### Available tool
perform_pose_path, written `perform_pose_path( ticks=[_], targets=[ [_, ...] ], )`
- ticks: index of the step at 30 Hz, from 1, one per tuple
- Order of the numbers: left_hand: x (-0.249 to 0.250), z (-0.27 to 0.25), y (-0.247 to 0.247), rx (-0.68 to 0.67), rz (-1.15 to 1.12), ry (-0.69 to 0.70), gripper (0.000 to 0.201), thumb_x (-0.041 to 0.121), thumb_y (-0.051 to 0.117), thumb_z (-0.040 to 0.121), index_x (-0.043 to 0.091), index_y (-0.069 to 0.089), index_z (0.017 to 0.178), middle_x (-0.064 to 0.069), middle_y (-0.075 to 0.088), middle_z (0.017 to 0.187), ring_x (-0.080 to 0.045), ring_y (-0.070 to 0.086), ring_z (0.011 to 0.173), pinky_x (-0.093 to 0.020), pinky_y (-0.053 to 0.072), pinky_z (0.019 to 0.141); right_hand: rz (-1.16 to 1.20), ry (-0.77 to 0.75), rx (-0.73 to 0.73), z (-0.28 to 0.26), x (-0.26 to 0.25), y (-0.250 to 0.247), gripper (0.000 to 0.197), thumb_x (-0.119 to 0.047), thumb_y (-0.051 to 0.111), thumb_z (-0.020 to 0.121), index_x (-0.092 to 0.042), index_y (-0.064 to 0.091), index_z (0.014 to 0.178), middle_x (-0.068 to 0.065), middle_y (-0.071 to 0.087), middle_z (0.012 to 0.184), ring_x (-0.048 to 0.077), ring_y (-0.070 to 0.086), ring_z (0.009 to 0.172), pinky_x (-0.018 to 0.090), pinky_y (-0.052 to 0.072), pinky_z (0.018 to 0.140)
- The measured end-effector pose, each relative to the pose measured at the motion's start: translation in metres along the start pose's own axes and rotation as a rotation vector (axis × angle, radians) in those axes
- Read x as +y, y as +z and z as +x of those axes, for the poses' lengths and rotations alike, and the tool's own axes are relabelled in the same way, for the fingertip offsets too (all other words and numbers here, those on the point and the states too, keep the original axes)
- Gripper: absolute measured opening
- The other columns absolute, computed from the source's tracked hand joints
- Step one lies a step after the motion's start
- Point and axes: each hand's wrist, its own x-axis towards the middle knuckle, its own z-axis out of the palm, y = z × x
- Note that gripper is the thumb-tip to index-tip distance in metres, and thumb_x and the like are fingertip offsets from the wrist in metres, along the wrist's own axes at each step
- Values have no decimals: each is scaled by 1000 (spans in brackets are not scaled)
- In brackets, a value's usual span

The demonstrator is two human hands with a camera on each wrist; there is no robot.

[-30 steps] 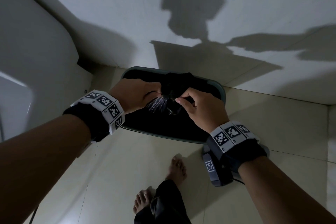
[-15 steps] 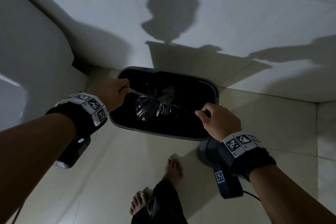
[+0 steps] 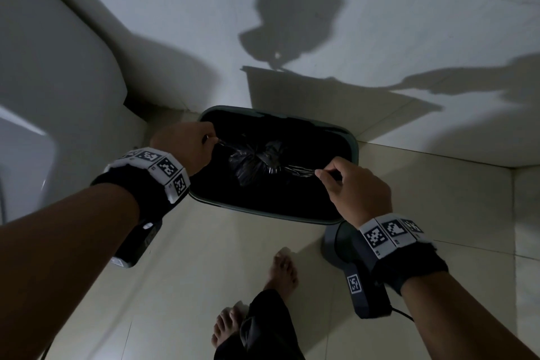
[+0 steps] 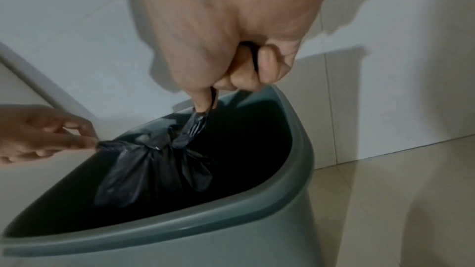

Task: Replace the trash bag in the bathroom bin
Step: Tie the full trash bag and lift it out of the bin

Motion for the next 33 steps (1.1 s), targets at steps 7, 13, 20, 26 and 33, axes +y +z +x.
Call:
perform_pose_path(
  ticks=[7,13,20,26,33],
  targets=[
    [30,-3,20,-137,58,67,21,25,42,93,18,61,97,-8,68,98,-30,62,86,-32,43,72,144,-132,25,1,-22,4,27,-53,48,92,-30,63,96,-8,63,69,14,63,70,28,44,55],
    [52,-1,39,-124,245,225,55,49,49,84,24,46,132,-7,47,130,-29,42,122,-46,22,103,236,-154,4,7,-27,11,27,-53,50,91,-30,63,98,-13,55,60,10,58,60,25,42,50],
    [76,6,71,-250,211,211,40,46,52,87,27,58,122,-2,56,121,-28,47,114,-44,27,97,294,-161,10,12,-17,20,29,-52,50,91,-28,63,101,-15,48,58,2,47,51,22,33,48],
    [72,11,75,-177,173,203,25,29,49,89,22,68,105,0,58,110,-26,48,107,-41,26,89,303,-137,-15,13,-11,19,27,-52,50,91,-28,62,97,-11,52,57,5,50,50,24,38,47],
    [64,-5,61,-114,99,242,26,30,48,91,25,68,107,4,57,107,-22,48,107,-36,18,82,220,-150,76,14,-6,7,20,-35,56,91,-20,64,103,-1,59,97,18,57,91,33,48,72]
  ],
)
